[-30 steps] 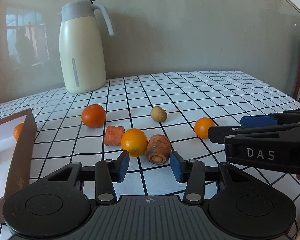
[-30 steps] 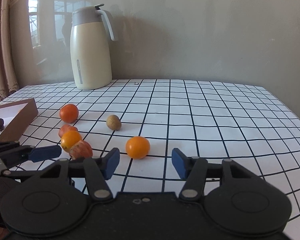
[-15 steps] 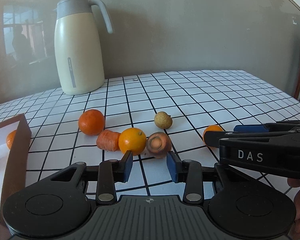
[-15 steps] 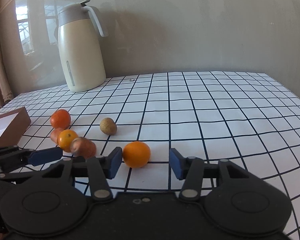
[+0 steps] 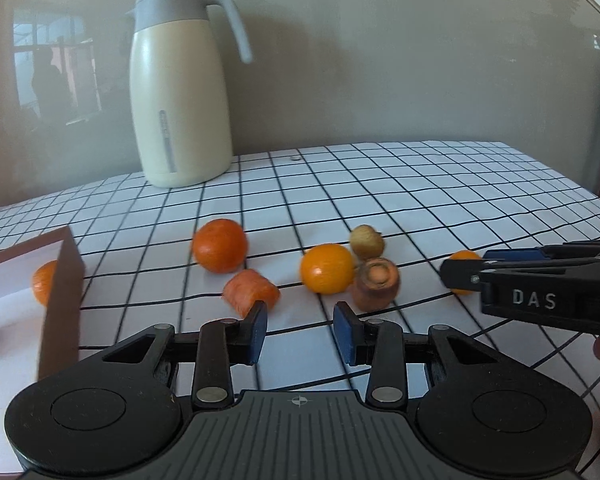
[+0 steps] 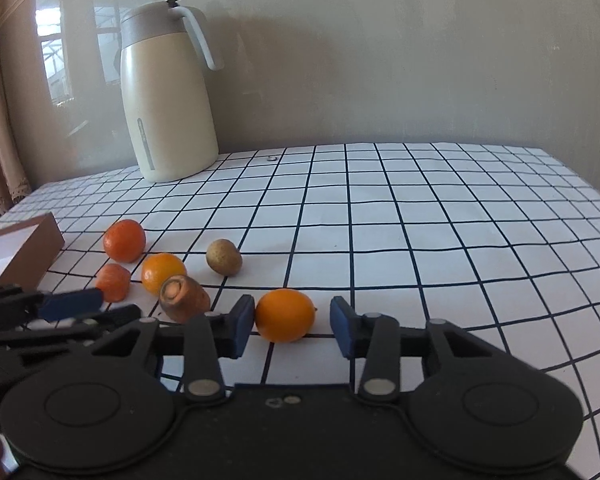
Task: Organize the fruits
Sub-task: 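Grasp a cut carrot chunk with the left tool while the right tool grasps a tangerine, then carry the carrot chunk and tangerine over the brown box with both tools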
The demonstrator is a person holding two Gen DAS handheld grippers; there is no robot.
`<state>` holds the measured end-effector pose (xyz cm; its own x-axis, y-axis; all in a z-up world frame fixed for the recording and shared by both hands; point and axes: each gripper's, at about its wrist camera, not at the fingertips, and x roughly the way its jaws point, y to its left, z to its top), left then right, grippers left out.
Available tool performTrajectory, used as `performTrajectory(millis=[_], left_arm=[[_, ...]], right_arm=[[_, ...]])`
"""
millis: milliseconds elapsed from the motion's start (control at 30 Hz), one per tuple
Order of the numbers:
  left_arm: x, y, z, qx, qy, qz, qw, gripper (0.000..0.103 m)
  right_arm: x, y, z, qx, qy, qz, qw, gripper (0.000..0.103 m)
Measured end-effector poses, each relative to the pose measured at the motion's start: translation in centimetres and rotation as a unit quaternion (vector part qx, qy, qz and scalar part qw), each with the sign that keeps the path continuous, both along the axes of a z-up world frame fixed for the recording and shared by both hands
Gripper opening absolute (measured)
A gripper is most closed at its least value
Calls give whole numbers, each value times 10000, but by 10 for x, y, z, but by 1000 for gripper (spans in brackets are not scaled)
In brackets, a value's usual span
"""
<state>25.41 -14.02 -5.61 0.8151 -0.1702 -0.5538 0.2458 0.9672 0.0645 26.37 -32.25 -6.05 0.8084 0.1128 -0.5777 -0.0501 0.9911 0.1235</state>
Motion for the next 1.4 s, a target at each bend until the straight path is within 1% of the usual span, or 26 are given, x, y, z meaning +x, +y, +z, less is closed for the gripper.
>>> performTrajectory(millis=[133,233,333,433,467,500,533,567,700,833,1067,1233,1400], left_arm=[[0,16,3,-31,-43,144,9999,38],[9,19,-1,19,11,237,9997,38],[18,21,-3,-99,96,285,9995,38],[25,19,-6,-109,214,314,9992,38],[26,19,-6,-123,225,323,9992,38],[27,19,-7,-122,226,325,9991,38],[28,18,-7,-121,225,321,9992,37],[28,18,-7,-134,225,286,9992,29],[26,18,-6,-164,191,300,9992,29],[18,20,-2,-144,89,271,9995,29],[-11,36,23,-206,-233,234,9992,29],[-30,52,36,-218,-371,280,9987,29],[-47,69,48,-171,-544,403,9976,29]], right_arm=[[-3,1,1,-100,29,31,9999,34],[0,5,-1,-136,88,66,9998,34],[3,11,-2,-319,112,80,9994,33],[4,12,-3,-387,141,77,9991,29],[4,11,-2,-410,144,59,9990,25],[5,11,-2,-425,150,55,9990,25],[5,10,-2,-408,161,53,9990,25],[6,10,-2,-409,164,53,9990,24],[6,13,-2,-559,139,54,9983,24],[2,13,2,-583,63,38,9983,24],[-14,16,18,-611,-157,44,9980,24],[-31,27,33,-669,-313,150,9972,24],[-45,45,54,-728,-576,317,9952,24]])
